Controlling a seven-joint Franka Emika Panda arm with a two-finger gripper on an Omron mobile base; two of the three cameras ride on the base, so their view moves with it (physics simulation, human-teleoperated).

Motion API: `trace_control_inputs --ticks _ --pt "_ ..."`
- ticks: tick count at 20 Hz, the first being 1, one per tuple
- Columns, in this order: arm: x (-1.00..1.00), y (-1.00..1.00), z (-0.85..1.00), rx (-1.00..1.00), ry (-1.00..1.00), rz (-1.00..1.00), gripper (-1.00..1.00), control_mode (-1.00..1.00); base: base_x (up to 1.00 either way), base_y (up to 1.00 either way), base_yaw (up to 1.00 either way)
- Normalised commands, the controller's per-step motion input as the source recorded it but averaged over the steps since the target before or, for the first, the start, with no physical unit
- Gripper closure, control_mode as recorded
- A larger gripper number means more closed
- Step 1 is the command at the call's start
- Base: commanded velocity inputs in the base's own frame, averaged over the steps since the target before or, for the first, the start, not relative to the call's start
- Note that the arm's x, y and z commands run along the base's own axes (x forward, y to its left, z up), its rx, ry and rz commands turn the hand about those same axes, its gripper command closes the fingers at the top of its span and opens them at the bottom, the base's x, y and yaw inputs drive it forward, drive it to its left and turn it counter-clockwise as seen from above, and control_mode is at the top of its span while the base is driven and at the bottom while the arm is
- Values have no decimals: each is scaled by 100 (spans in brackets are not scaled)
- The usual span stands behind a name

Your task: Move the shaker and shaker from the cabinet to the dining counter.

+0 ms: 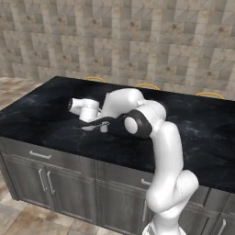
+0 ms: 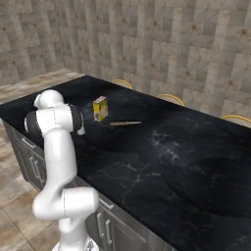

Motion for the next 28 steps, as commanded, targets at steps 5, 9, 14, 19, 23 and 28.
trace_control_inputs --ticks 5,9,14,19,23,28 --pt "-32 0 99 0 -14 0 -100 -100 0 0 0" --pt "-41 0 100 0 -5 0 -100 -100 0 0 0" --pt "-55 0 100 1 1 0 -100 -100 0 0 0" --pt "-68 -18 100 3 10 1 -100 -100 0 0 0" --pt "-63 -38 100 1 16 7 -100 -100 0 0 0" --pt "-66 -59 81 0 21 14 -100 -100 0 0 0"
